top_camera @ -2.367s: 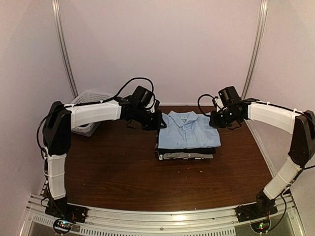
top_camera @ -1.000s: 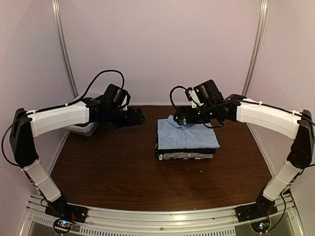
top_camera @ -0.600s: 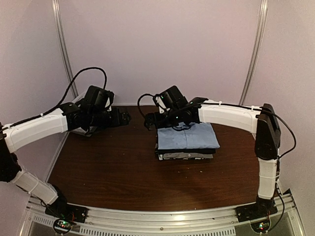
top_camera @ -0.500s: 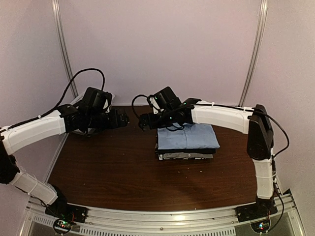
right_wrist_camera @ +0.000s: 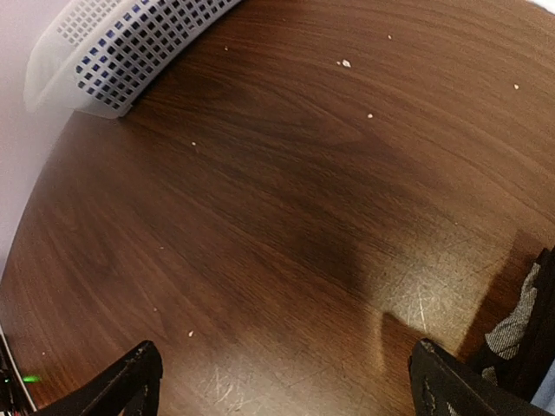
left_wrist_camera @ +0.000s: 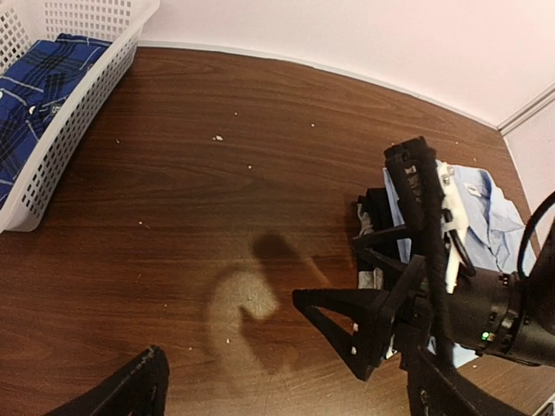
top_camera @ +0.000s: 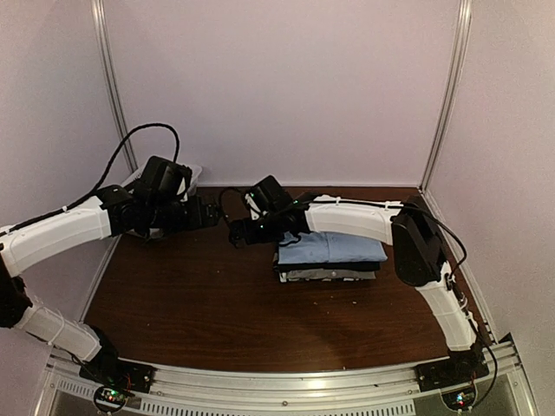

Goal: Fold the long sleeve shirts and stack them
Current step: Move the square-folded shirt to the corner of the board.

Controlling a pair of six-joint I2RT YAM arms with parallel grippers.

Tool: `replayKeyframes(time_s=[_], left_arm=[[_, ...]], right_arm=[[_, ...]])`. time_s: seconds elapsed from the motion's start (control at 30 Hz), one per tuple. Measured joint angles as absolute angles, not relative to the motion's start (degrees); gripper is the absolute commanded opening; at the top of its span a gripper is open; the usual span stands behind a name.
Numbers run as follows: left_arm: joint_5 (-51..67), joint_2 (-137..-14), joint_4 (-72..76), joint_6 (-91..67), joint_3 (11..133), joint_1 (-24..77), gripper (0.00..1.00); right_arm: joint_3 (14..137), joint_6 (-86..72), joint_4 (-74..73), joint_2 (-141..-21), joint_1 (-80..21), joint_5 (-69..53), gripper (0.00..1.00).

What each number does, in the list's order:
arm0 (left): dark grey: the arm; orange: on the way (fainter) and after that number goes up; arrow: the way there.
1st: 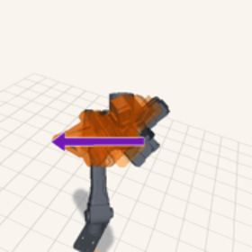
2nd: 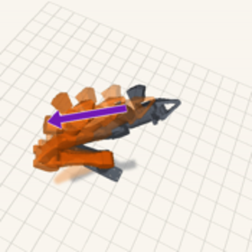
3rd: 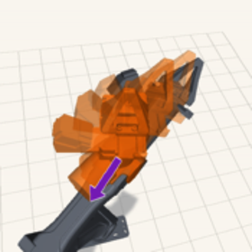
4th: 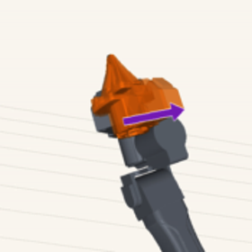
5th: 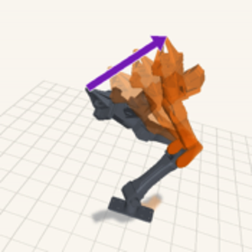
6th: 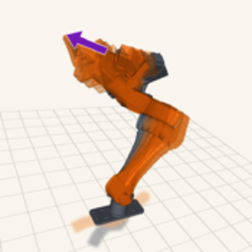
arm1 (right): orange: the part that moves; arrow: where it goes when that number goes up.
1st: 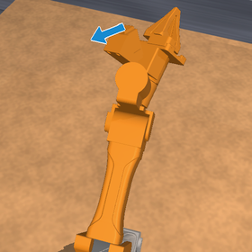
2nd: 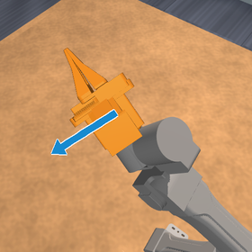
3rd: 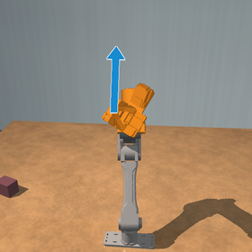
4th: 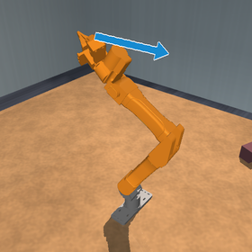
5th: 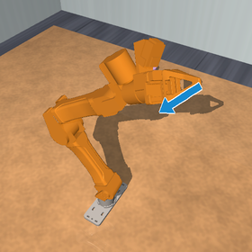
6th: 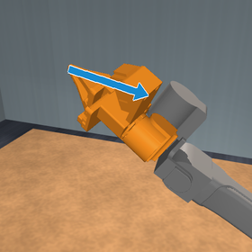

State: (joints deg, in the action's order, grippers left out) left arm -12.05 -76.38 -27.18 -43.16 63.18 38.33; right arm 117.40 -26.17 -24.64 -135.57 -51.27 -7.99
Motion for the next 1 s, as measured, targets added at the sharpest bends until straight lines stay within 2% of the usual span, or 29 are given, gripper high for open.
replayKeyframes(time_s=[0.57, 1.0], left_arm=[[-11.68, -76.66, -27.07, -43.46, 63.18, 38.33, 0.98], [-11.22, -78.85, -27.07, -43.48, 63.22, 38.33, 0.98]], right_arm=[[104.36, -33.06, -14.11, -136.11, -46.92, -6.39, 1.00], [83.20, -37.23, -4.91, -123.61, -40.95, -4.67, 1.00]])
